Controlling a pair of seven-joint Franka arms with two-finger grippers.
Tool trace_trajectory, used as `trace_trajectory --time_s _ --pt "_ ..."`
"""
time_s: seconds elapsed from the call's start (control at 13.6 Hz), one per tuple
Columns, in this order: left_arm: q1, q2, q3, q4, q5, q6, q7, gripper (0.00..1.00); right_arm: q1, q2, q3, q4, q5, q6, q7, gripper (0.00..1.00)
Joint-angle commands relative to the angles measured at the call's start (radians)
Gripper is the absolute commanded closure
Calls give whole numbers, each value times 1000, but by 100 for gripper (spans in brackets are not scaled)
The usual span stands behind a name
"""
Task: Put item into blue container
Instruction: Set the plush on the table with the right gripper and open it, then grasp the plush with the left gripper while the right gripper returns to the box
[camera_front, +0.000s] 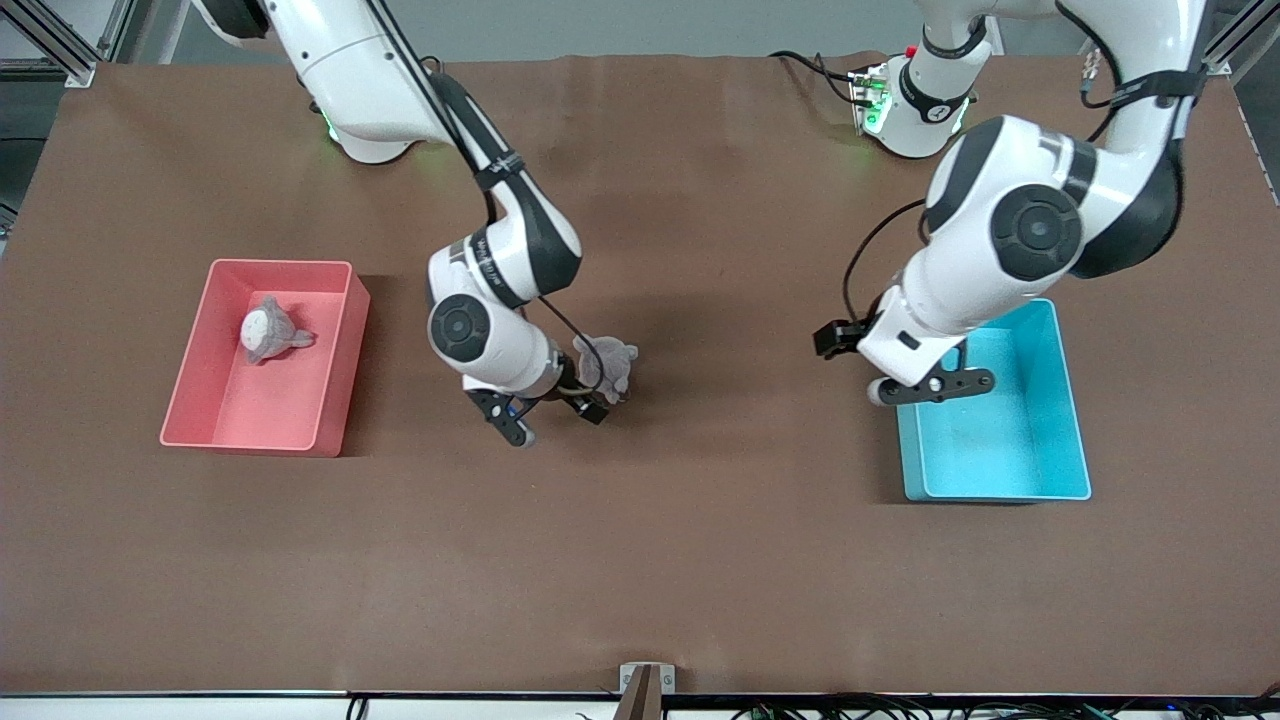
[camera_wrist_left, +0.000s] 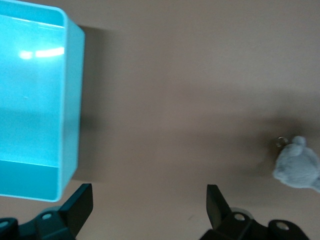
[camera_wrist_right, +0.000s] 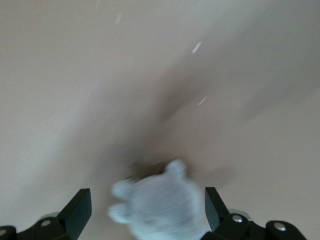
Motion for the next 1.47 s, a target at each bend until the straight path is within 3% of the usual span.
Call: trace_trajectory --time_s 0.0,0.07,0.51,0.73,1.1,1.4 --pt "-71 42 1 2 0 95 -135 0 -51 -156 -62 -83 -198 -155 -96 0" --pt "-92 58 1 6 0 121 -172 0 -69 -210 -73 -131 -260 -169 -157 0" --pt "-249 209 7 28 0 383 -425 0 -332 -489 -76 -442 -294 -154 -646 0" --pt "-312 321 16 120 61 400 -540 0 -405 -588 -76 -569 -430 -88 -749 0" --pt "-445 450 90 217 71 452 -637 0 -588 -625 -74 -787 -437 192 -1008 0" --pt "-476 505 92 225 64 512 -685 0 -622 -622 -76 -933 -437 398 -1035 0"
